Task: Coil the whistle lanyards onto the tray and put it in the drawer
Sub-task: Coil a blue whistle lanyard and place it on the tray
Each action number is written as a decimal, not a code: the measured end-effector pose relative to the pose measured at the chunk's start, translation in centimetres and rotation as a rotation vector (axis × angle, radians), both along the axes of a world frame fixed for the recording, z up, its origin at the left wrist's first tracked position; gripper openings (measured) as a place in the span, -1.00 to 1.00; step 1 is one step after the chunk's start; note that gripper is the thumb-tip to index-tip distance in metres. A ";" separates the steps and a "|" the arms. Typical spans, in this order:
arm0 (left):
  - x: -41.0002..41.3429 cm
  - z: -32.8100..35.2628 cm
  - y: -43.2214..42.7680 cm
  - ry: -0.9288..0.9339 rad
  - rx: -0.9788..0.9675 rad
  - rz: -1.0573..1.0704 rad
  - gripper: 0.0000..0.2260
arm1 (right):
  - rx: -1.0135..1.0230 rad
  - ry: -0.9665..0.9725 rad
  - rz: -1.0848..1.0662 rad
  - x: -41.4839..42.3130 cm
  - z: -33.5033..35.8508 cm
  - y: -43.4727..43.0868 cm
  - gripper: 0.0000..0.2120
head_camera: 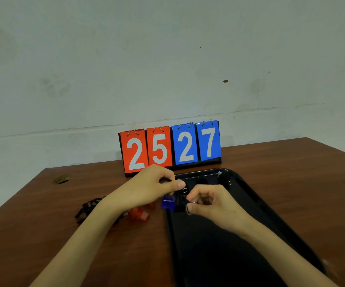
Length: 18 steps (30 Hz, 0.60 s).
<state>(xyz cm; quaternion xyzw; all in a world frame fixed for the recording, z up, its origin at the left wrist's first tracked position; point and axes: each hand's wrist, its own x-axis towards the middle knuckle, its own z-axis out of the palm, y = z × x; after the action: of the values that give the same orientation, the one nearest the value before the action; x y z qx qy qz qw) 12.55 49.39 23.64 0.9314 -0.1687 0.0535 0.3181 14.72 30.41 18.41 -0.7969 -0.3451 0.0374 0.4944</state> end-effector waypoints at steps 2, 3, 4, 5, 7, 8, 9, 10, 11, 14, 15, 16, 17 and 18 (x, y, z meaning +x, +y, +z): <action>0.1 -0.1 0.1 0.024 -0.041 -0.009 -0.72 | 0.063 0.025 0.037 0.0 0.3 -0.1 -0.87; 0.1 -0.2 0.1 0.043 -0.065 -0.008 -0.70 | 0.098 0.044 0.049 0.0 0.4 -0.1 -0.88; 0.1 -0.2 0.1 0.066 -0.089 -0.003 -0.69 | 0.130 0.068 0.053 0.0 0.5 -0.1 -0.88; 0.1 -0.2 0.0 0.094 -0.111 0.008 -0.67 | 0.161 0.095 0.050 0.0 0.6 -0.2 -0.88; 0.1 -0.2 -0.3 0.160 -0.160 0.037 -0.67 | 0.216 0.143 0.038 -0.1 0.7 -0.3 -0.87; 0.1 -0.3 -0.5 0.187 -0.192 0.049 -0.68 | 0.241 0.161 0.032 -0.1 0.7 -0.3 -0.86; 0.1 -0.4 -0.7 0.202 -0.224 0.064 -0.69 | 0.265 0.178 0.025 -0.1 0.8 -0.3 -0.86; 0.2 -0.5 -0.9 0.202 -0.253 0.082 -0.71 | 0.287 0.197 0.016 -0.1 0.8 -0.4 -0.87; 0.3 -0.6 -1.1 0.193 -0.281 0.101 -0.72 | 0.308 0.216 0.005 -0.1 0.8 -0.4 -0.87; 0.5 -1.2 -1.7 0.143 -0.343 0.124 -0.76 | 0.399 0.300 -0.027 0.2 0.8 -0.5 -0.88; 0.5 -1.5 -1.9 0.116 -0.338 0.126 -0.78 | 0.449 0.340 -0.038 0.3 0.8 -0.6 -0.88; 0.6 -1.8 -2.1 0.088 -0.319 0.134 -0.79 | 0.500 0.381 -0.053 0.4 0.7 -0.6 -0.88; 0.6 -2.1 -2.2 0.060 -0.296 0.147 -0.80 | 0.540 0.412 -0.078 0.6 0.7 -0.7 -0.88; 0.7 -2.5 -2.4 0.039 -0.280 0.162 -0.79 | 0.558 0.428 -0.112 0.8 0.6 -0.8 -0.88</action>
<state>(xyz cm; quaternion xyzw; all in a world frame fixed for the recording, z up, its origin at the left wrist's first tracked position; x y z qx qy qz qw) 13.25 47.01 21.17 0.8893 -0.0775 0.0841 0.4428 15.49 29.64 19.02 -0.6229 -0.1861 0.0806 0.7555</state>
